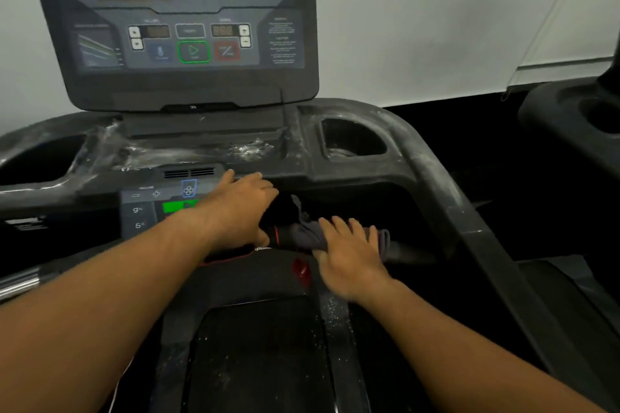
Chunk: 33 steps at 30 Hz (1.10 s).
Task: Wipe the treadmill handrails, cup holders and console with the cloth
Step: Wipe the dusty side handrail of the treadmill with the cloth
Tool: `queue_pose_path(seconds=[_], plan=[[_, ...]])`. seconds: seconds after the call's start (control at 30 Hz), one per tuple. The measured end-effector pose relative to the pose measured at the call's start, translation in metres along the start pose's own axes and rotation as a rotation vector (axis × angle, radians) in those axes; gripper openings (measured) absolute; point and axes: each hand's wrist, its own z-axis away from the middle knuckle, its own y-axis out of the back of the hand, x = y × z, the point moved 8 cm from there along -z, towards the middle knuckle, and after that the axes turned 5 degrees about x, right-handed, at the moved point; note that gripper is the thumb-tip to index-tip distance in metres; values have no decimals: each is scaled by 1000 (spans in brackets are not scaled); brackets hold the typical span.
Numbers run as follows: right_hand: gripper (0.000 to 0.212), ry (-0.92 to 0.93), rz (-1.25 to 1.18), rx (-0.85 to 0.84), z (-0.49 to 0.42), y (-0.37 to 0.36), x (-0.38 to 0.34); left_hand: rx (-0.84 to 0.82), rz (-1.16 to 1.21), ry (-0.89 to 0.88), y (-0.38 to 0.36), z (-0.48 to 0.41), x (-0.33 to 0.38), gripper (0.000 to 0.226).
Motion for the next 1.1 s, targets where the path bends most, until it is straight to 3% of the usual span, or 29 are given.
queue_pose_path(seconds=[0.1, 0.17, 0.27, 0.37, 0.47, 0.57, 0.67, 0.73, 0.8, 0.9, 1.0, 1.1], plan=[[67, 255, 182, 185, 12, -9, -31, 79, 26, -50, 6, 6, 2, 84], [64, 302, 182, 206, 3, -7, -38, 95, 34, -59, 9, 7, 0, 81], [44, 205, 30, 73, -26, 9, -48, 87, 78, -52, 10, 9, -8, 76], [38, 169, -38, -56, -39, 8, -66, 159, 152, 12, 19, 9, -22, 66], [42, 306, 92, 122, -30, 3, -85, 236, 211, 30, 26, 8, -27, 61], [60, 394, 208, 231, -11, -11, -83, 283, 235, -12, 30, 5, -17, 56], [64, 524, 234, 286, 2, -14, -74, 290, 260, -38, 30, 1, -4, 53], [57, 488, 148, 221, -10, -5, -70, 311, 281, -37, 28, -1, -2, 53], [43, 325, 51, 103, -28, 4, -67, 322, 333, -2, 24, -4, -4, 49], [43, 179, -26, 30, -39, 7, -68, 312, 360, 34, 20, -5, -1, 44], [36, 272, -113, 195, -24, 13, -67, 342, 374, 56, 18, -5, 2, 45], [48, 425, -141, 140, 0, 7, -52, 366, 398, 76, 15, -8, 5, 43]])
